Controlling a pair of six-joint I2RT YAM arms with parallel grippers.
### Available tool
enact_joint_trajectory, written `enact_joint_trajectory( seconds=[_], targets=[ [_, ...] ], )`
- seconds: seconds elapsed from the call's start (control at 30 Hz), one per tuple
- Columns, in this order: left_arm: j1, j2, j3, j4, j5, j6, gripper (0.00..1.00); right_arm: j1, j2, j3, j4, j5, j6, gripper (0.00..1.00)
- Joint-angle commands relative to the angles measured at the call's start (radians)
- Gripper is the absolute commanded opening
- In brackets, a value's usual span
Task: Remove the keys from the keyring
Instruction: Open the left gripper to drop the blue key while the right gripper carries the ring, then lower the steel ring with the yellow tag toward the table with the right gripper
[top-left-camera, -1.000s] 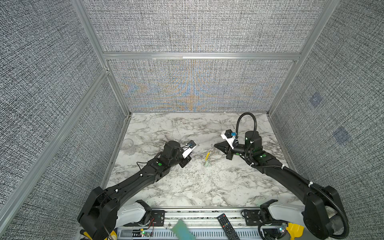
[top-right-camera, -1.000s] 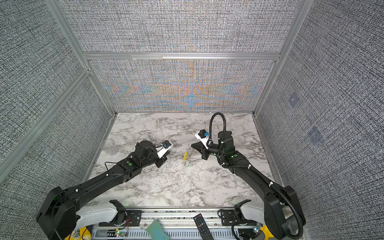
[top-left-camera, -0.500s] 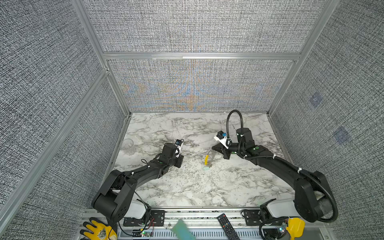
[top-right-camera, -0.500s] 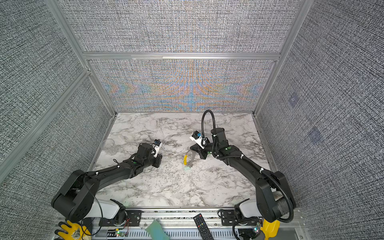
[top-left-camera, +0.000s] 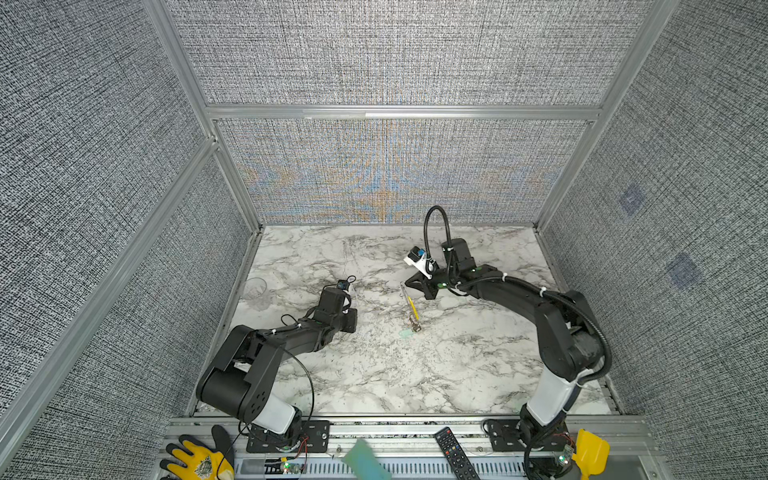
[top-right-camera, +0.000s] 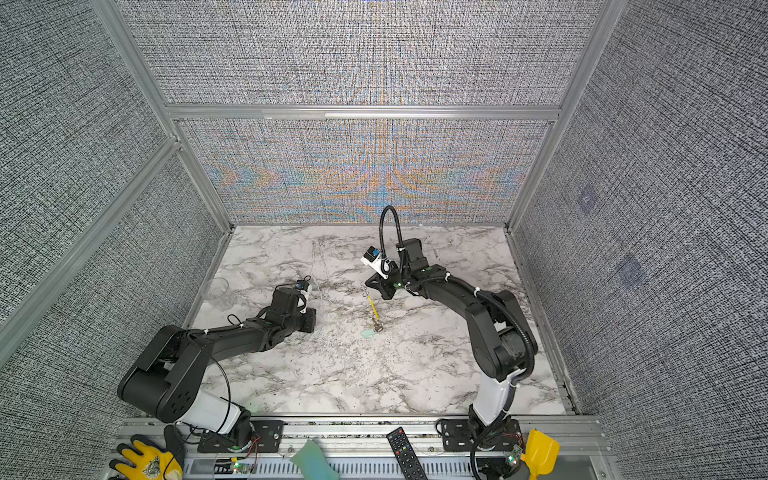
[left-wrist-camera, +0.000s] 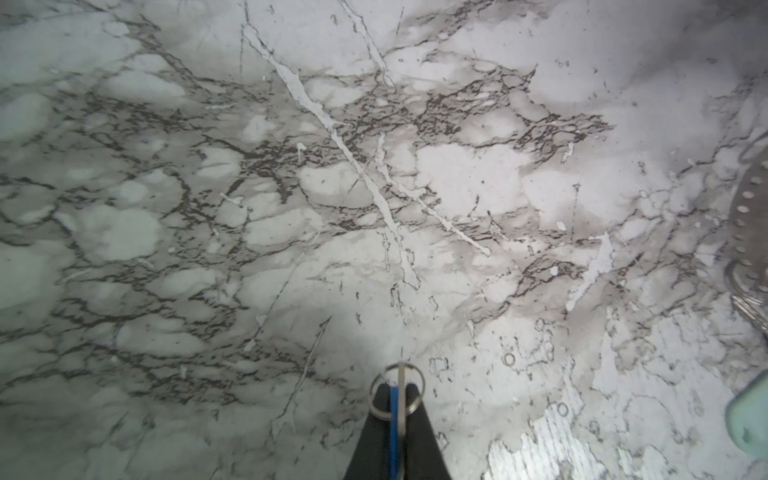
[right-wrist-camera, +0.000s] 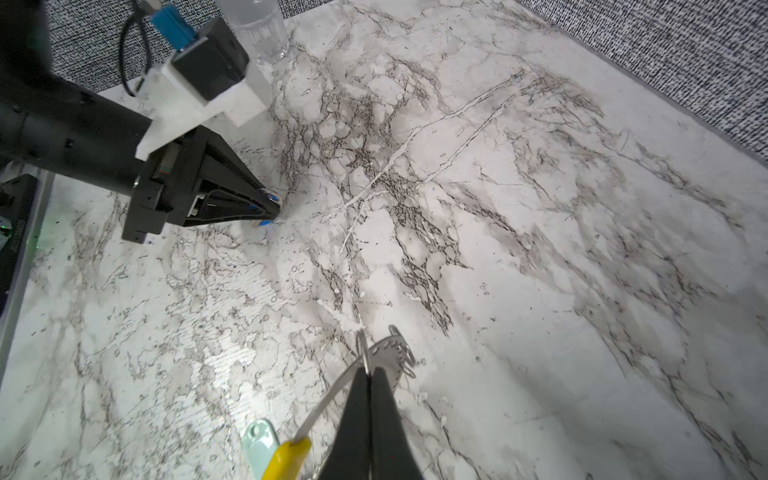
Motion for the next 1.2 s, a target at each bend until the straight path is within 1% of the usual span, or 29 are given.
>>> enact_joint_trajectory(
  seconds=[0.0,0.03,0.2,0.3,0.47,0.5,0.57,0.6,0.67,0.73,0.83,1.0,1.17],
  targets=[
    [0.010,-0.028,-0.008,0.040,-0.029,-0.027,0.27,0.017,0.056,0.064,-0.032,0.023,0.025,0.00],
    [0.010,-0.046,-0.012,0.043,-0.036,-0.028,0.32,0.029,0.080,0.094,-0.042,0.027,0.023,0.00],
    [0.011,-0.176,-0.031,0.028,-0.099,-0.023,0.45,0.084,0.204,0.242,-0.111,0.067,0.042,0.00],
    [0.010,-0.253,-0.036,0.005,-0.123,-0.003,0.48,0.117,0.277,0.319,-0.145,0.090,0.052,0.00],
    [0.010,-0.336,-0.033,-0.037,-0.113,0.026,0.49,0.140,0.381,0.421,-0.158,0.153,0.124,0.00],
    [0.011,-0.347,-0.032,-0.039,-0.108,0.027,0.50,0.145,0.399,0.446,-0.167,0.174,0.137,0.02],
    [0.011,-0.360,-0.030,-0.035,-0.078,0.048,0.50,0.154,0.418,0.479,-0.187,0.187,0.138,0.12],
    [0.011,-0.363,-0.029,-0.029,-0.046,0.071,0.50,0.156,0.420,0.488,-0.192,0.197,0.144,0.16],
    [0.011,-0.365,-0.027,-0.019,0.008,0.109,0.50,0.159,0.399,0.492,-0.195,0.211,0.152,0.26],
    [0.011,-0.366,-0.018,-0.020,0.032,0.113,0.50,0.160,0.349,0.471,-0.188,0.221,0.155,0.39],
    [0.010,-0.377,-0.003,-0.022,0.055,0.123,0.50,0.159,0.255,0.413,-0.167,0.244,0.153,0.51],
    [0.009,-0.400,0.019,-0.024,0.098,0.144,0.51,0.159,0.101,0.296,-0.231,0.331,0.147,0.54],
    [0.007,-0.426,0.025,-0.005,0.130,0.166,0.51,0.165,-0.037,0.084,-0.262,0.413,0.227,0.58]
  ],
)
